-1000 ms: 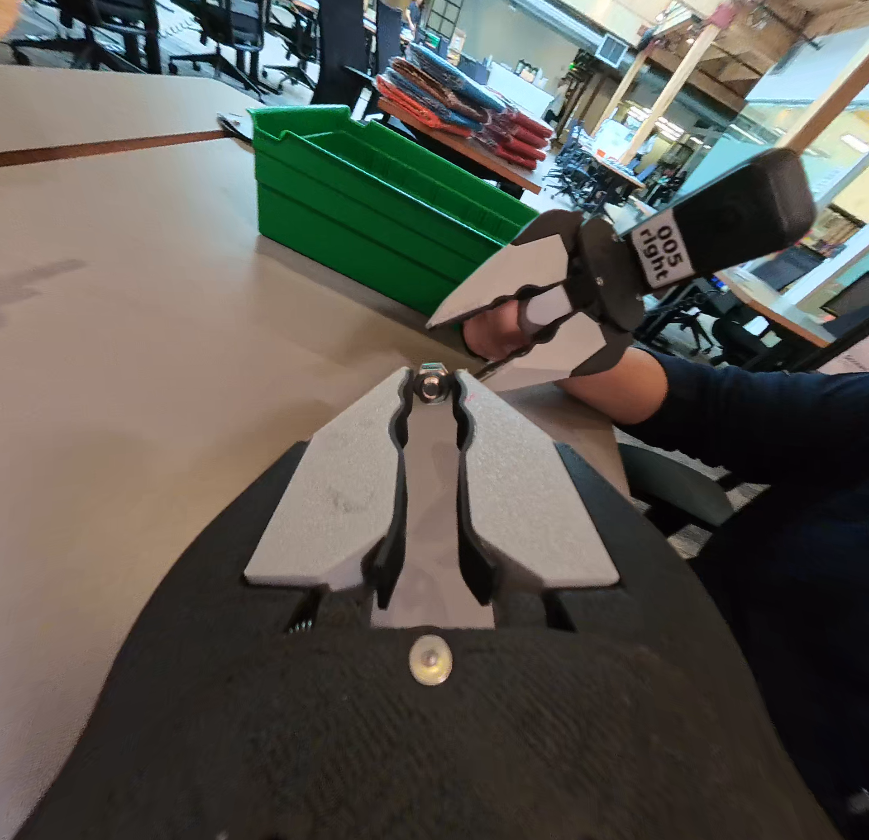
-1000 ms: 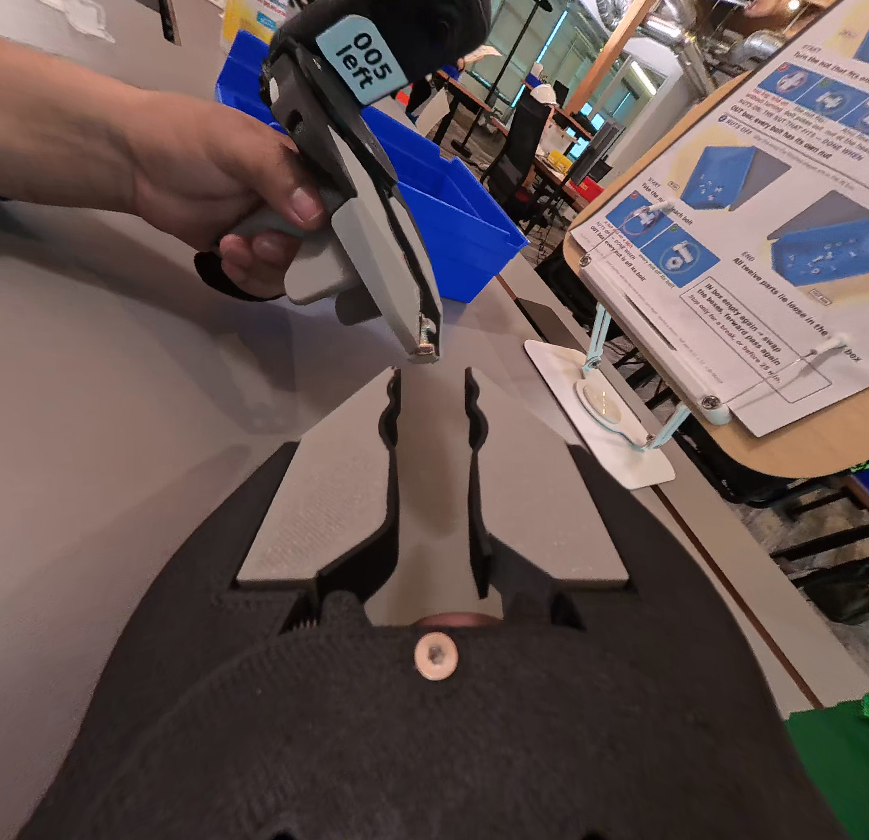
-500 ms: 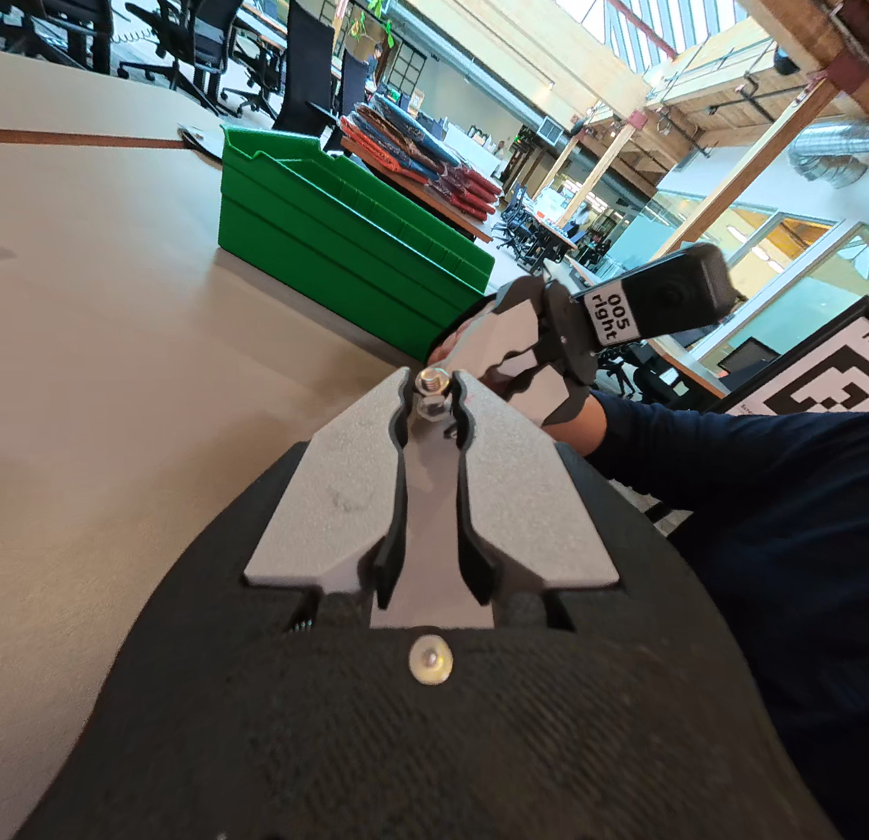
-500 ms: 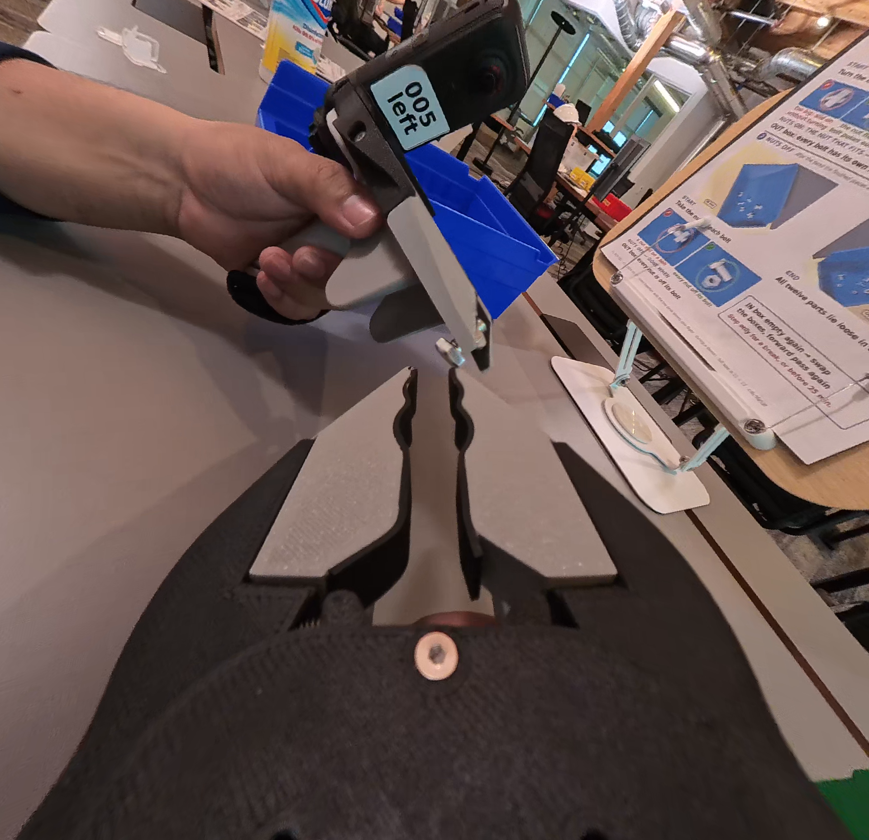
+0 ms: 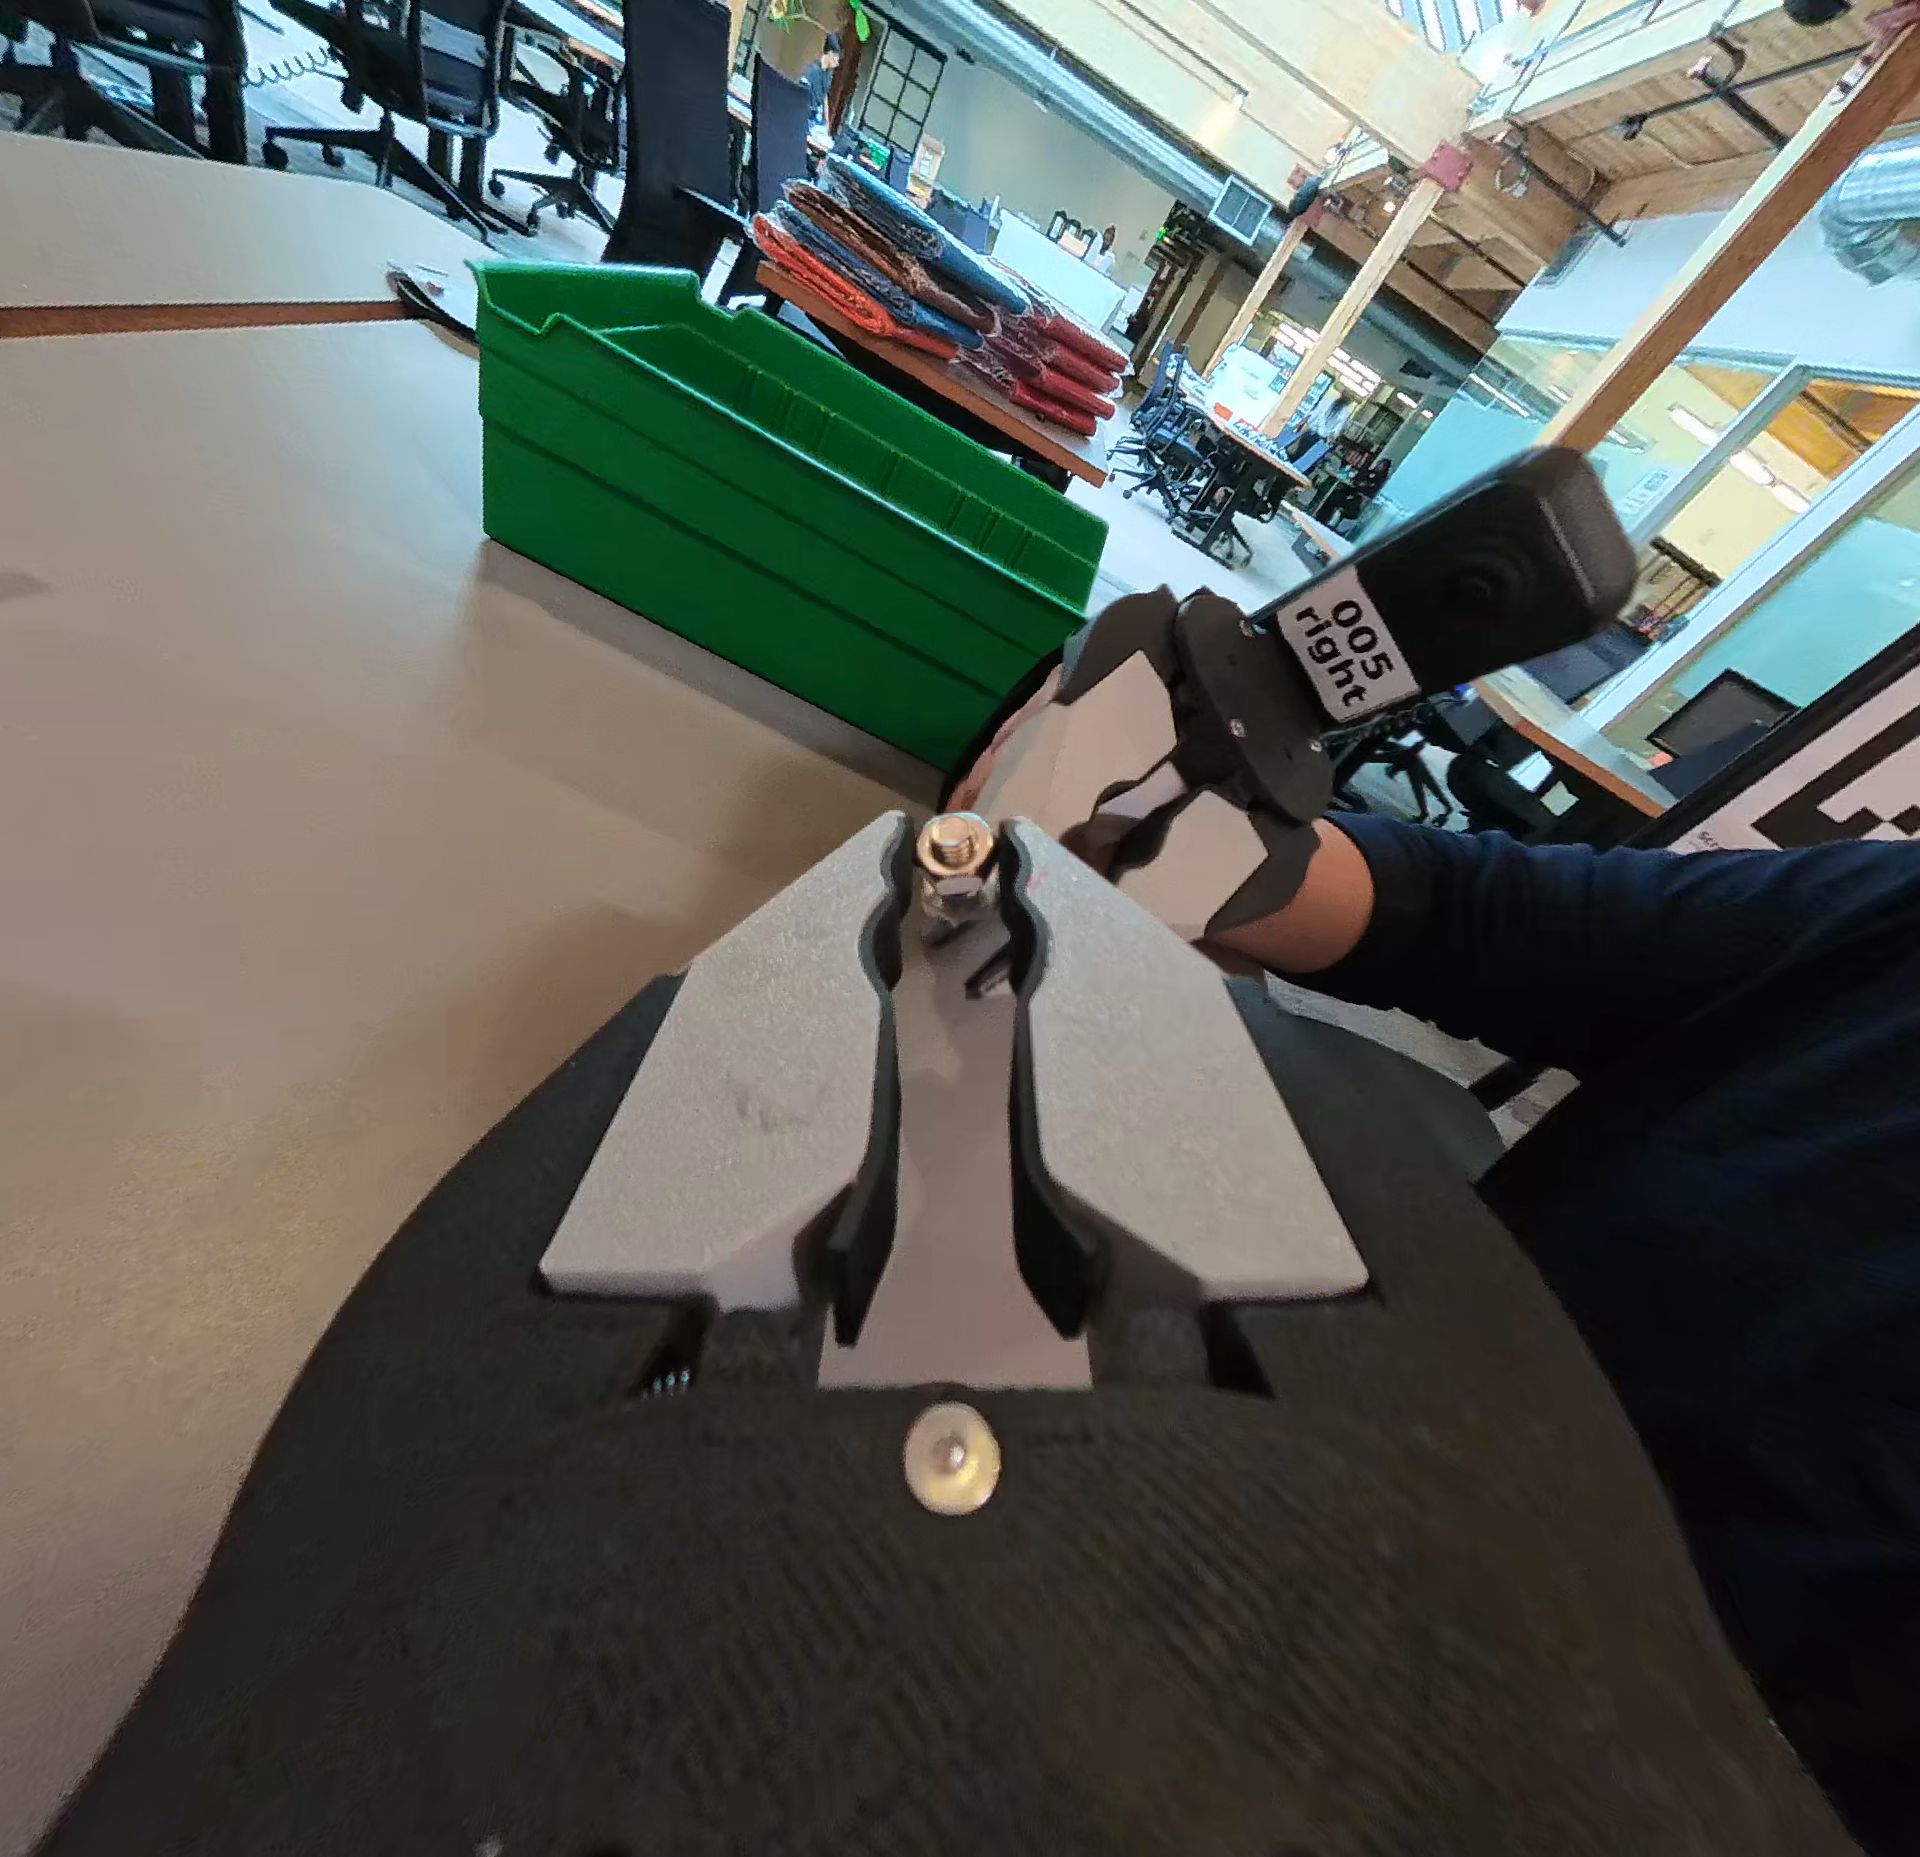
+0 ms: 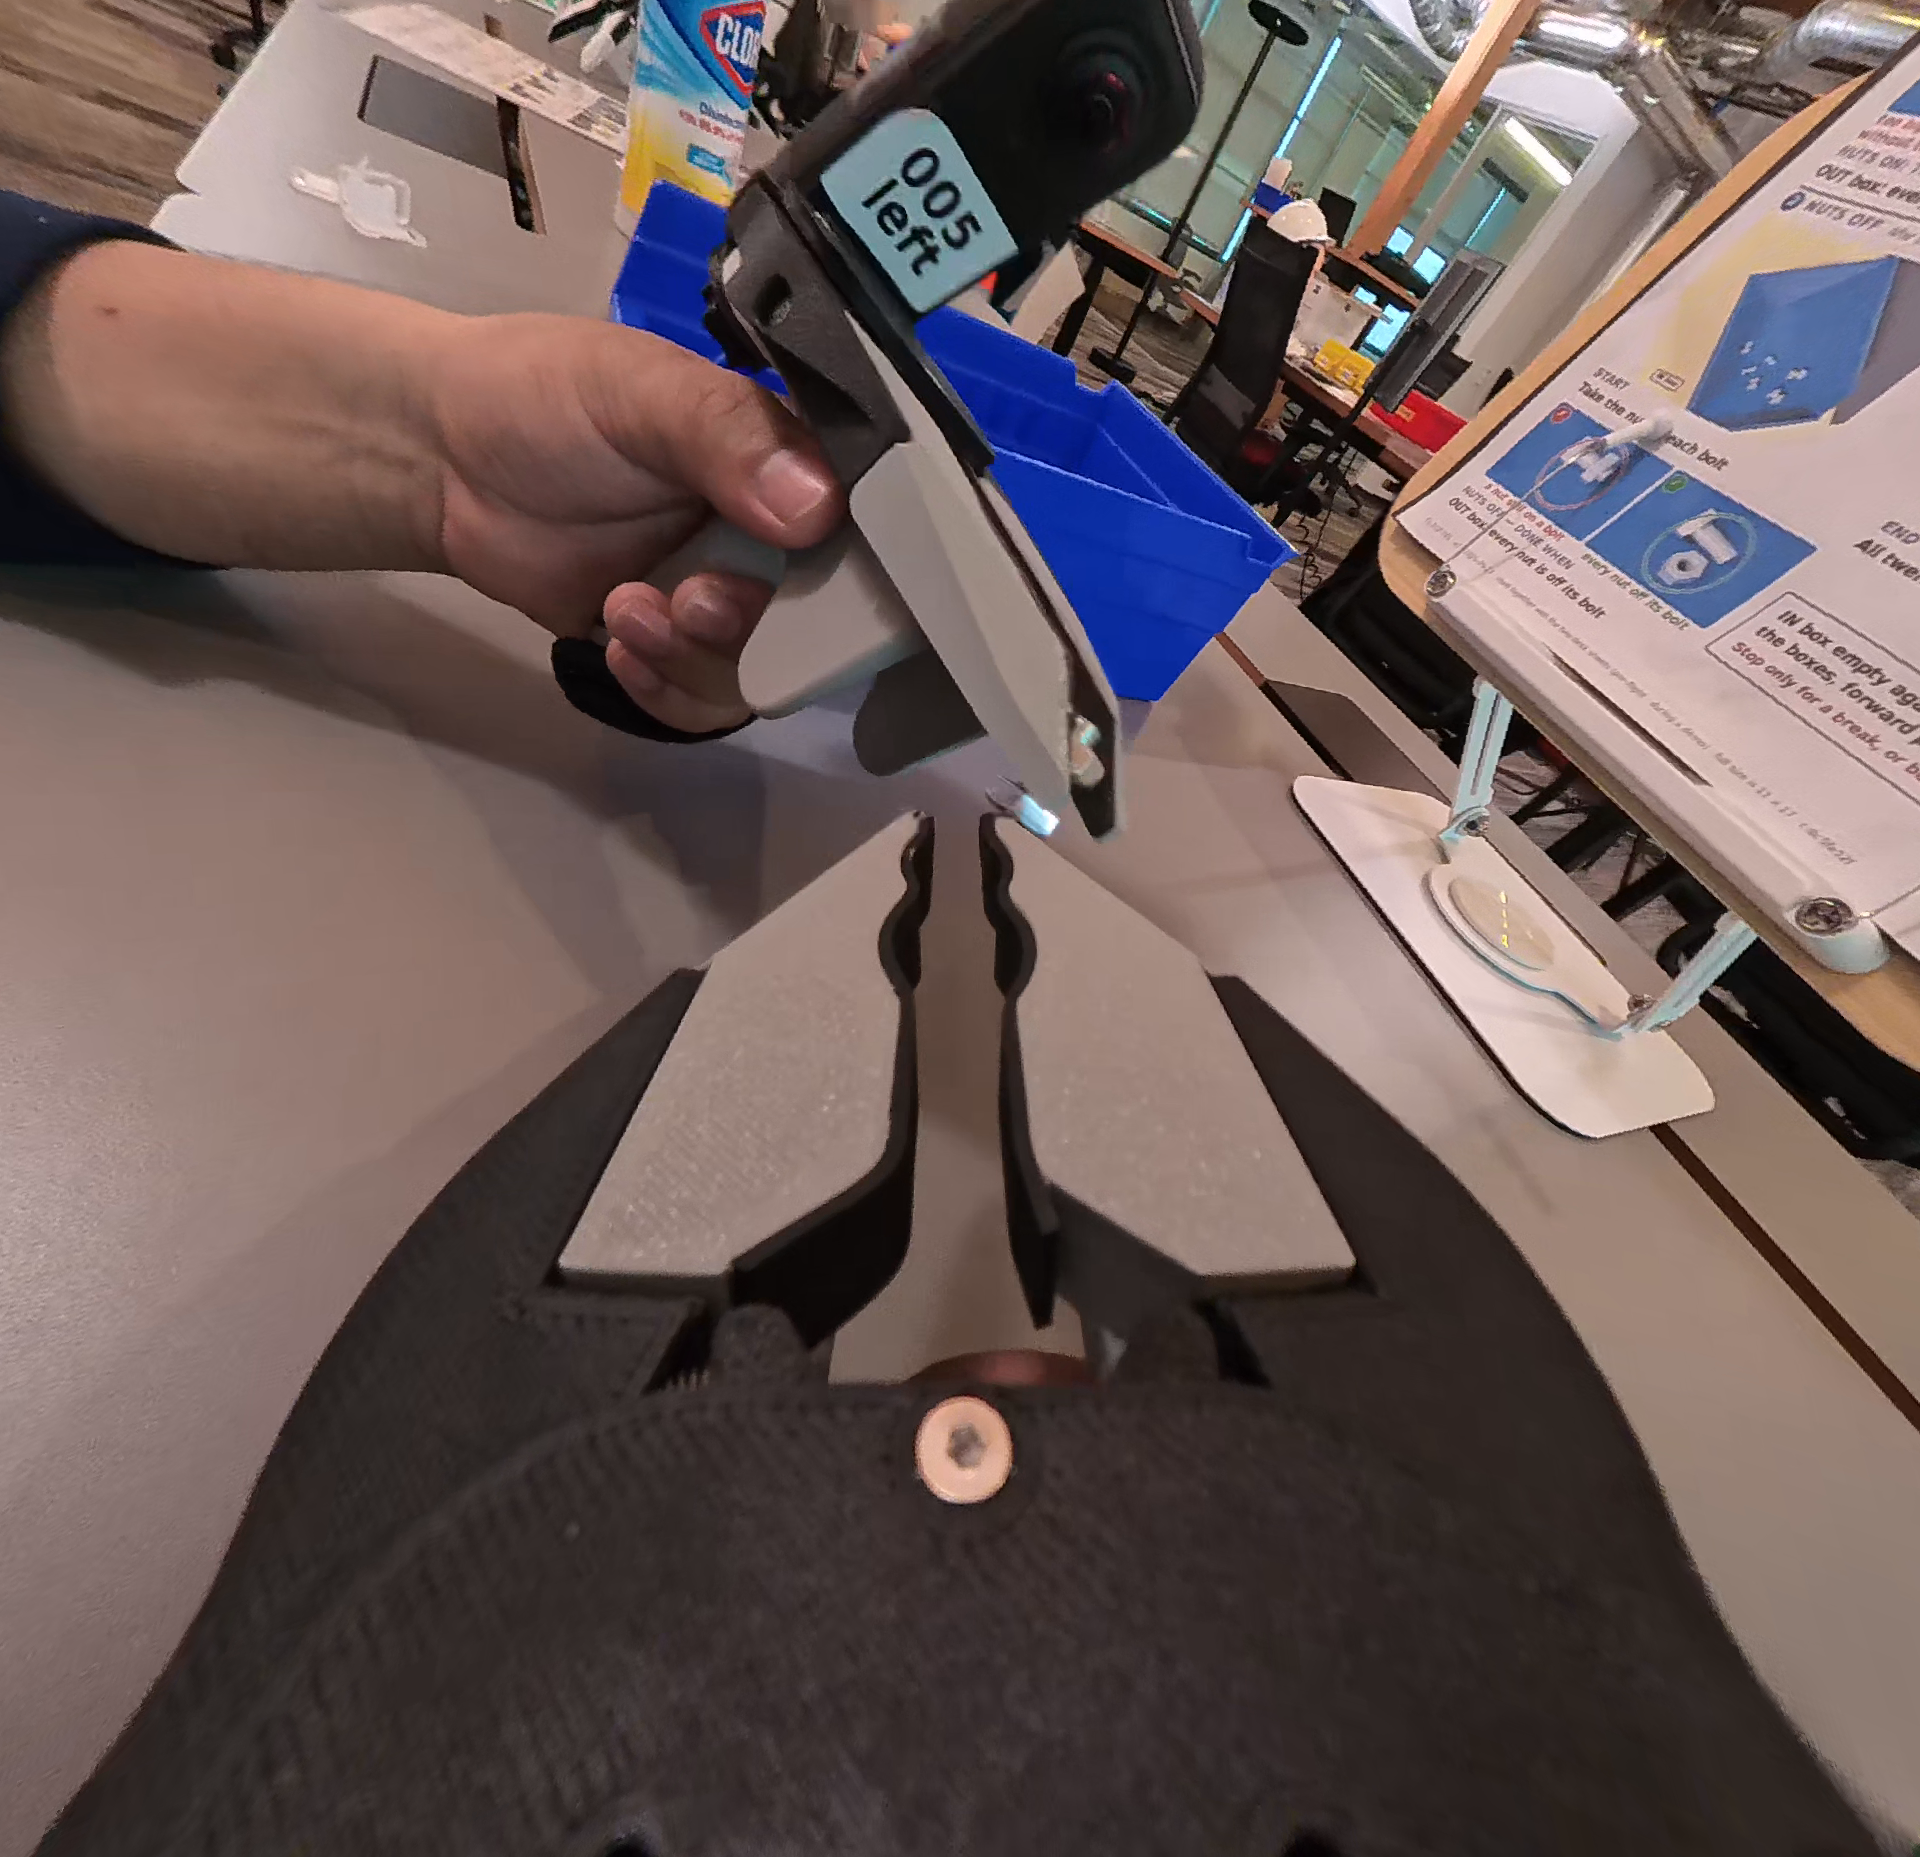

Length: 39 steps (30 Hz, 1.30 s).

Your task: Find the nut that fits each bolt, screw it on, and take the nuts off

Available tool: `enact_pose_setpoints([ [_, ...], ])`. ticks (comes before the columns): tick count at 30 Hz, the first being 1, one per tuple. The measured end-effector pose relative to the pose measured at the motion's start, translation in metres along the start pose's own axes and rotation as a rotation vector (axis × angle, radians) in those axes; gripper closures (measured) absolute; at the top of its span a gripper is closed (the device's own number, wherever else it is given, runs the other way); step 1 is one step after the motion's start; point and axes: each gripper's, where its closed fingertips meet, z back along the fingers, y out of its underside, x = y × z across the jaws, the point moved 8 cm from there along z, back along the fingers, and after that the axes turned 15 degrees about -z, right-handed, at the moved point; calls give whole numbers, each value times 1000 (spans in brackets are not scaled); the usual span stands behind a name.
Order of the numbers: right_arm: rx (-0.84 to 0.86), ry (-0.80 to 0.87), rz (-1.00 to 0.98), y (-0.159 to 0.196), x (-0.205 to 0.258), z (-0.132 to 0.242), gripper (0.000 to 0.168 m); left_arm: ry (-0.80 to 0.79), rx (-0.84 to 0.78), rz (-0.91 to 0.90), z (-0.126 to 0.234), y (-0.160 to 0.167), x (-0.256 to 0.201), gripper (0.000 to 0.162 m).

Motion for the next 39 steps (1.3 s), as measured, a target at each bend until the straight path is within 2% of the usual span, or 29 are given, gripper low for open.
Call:
enact_pose_setpoints([
  [2,-4,19,-21,-1,-4,2,162,-2,-2,-6,2,-1,0,148],
  [6,-27,93,-40,-3,-14,6,150,-7,8,-8,4,-1,1,148],
  [11,-48,75,9,-6,-8,8,157,18,-8,8,1,-1,0,148],
  [15,-58,112,57,-8,-4,7,155,26,-25,27,1,0,0,148],
  [19,-85,160,79,-10,-5,8,134,51,-26,41,-1,0,-2,148],
  [21,-77,159,142,-10,-1,7,135,66,-6,40,-4,2,-3,148],
  [25,-57,146,245,-8,8,5,149,87,22,39,-8,5,-6,148],
  [39,-30,212,333,-8,7,8,149,72,46,41,-4,5,-3,149],
])
